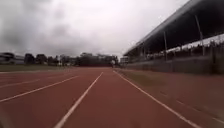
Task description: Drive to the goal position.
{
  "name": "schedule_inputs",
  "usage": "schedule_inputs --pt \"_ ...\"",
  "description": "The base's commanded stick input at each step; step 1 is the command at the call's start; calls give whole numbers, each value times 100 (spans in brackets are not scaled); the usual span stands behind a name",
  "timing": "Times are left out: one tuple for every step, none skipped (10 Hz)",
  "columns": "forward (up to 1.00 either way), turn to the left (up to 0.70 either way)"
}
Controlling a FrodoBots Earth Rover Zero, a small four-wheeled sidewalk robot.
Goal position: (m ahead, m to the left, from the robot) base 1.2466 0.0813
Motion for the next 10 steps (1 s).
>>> schedule_inputs --pt "70 0" --pt "70 0" --pt "70 0" --pt "70 0" --pt "70 0" --pt "70 0" --pt "70 0" --pt "70 0" --pt "70 0" --pt "70 0"
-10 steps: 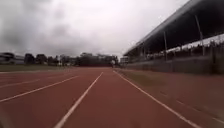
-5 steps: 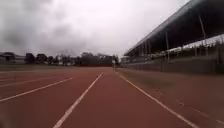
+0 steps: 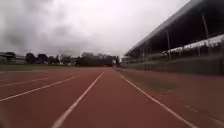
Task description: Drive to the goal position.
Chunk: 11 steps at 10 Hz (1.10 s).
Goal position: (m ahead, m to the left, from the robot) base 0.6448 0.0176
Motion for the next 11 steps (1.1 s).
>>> schedule_inputs --pt "70 0" --pt "70 0" --pt "70 0" --pt "70 0" --pt "70 0" --pt "70 0" --pt "70 0" --pt "70 0" --pt "70 0" --pt "70 0" --pt "70 0"
